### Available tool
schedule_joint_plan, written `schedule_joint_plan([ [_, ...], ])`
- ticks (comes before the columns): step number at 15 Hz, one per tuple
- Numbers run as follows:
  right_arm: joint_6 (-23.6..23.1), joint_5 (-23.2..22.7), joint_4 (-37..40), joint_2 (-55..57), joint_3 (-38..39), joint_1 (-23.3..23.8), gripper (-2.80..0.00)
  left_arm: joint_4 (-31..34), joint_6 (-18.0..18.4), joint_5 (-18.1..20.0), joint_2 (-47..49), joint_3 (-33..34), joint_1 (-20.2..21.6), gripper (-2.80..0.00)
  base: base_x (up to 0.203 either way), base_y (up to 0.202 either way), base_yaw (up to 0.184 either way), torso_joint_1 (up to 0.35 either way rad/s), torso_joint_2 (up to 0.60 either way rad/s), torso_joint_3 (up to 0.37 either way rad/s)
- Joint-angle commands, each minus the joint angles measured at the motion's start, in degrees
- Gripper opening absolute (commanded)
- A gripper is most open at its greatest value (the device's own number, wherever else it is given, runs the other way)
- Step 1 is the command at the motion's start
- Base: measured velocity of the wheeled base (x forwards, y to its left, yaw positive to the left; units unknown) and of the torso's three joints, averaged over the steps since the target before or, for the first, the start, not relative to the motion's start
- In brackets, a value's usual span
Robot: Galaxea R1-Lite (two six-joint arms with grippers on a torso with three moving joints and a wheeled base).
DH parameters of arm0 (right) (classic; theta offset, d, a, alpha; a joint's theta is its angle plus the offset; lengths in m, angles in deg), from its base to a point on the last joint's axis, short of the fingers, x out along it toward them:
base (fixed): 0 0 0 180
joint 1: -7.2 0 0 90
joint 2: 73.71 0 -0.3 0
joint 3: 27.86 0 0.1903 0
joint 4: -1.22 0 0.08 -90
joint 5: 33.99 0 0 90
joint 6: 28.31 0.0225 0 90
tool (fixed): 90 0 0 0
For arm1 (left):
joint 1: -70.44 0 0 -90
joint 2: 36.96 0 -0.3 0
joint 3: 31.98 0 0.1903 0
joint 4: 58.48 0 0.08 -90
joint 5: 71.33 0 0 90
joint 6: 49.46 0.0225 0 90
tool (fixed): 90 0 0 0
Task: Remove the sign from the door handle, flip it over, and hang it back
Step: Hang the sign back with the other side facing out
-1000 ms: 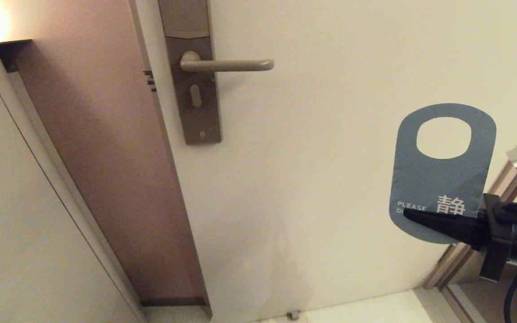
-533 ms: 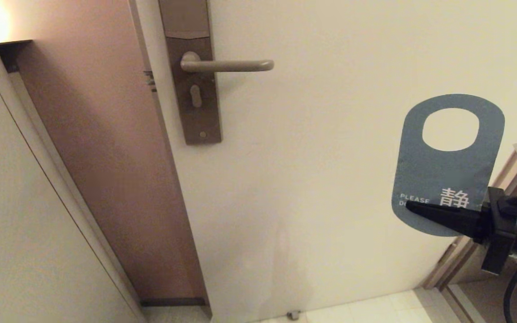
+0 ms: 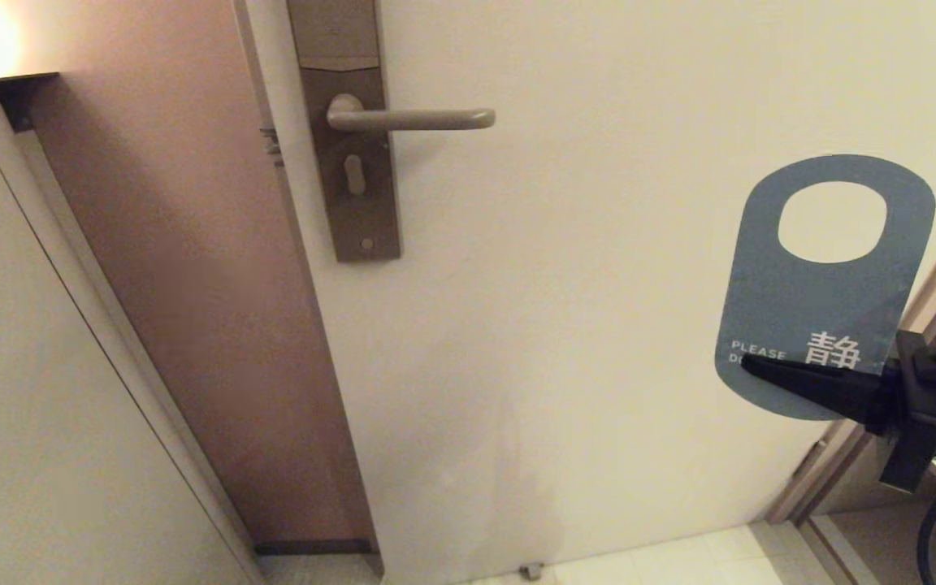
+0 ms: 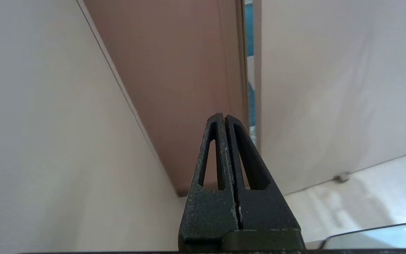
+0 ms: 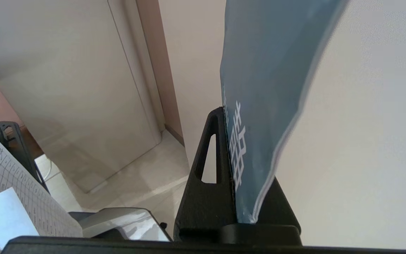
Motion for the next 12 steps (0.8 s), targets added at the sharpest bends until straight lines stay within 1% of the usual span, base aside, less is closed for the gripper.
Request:
schedule_joint_plan([
  [1,0.07,-0.21,-0.19,-0.05,-0.15,-0.03,-2.8,0.03,-0.76,-0.05,-0.05,0.17,0.01,-2.8,0.0,0.0,0.0,0.0,0.0,0.0],
  [2,0.13,0.2,-0.19,-0.05,-0.39,0.06,-2.8,-0.04,-0.94,-0.05,-0.05,0.17,0.01,-2.8,0.0,0.0,0.0,0.0,0.0,0.0],
  [4,0.35,4.09,-0.19,-0.05,-0.71,-0.03,-2.8,-0.06,-0.85,0.04,-0.05,0.26,0.01,-2.8,0.0,0.0,0.0,0.0,0.0,0.0],
  [9,0.69,10.23,-3.24,0.11,-0.39,0.05,-2.8,-0.32,-1.03,-0.05,-0.05,0.26,0.01,-2.8,0.0,0.0,0.0,0.0,0.0,0.0],
  [12,0.87,12.37,-5.3,1.31,-0.61,0.05,-2.8,-0.32,-1.03,-0.05,-0.05,0.29,-0.02,-2.8,0.0,0.0,0.0,0.0,0.0,0.0],
])
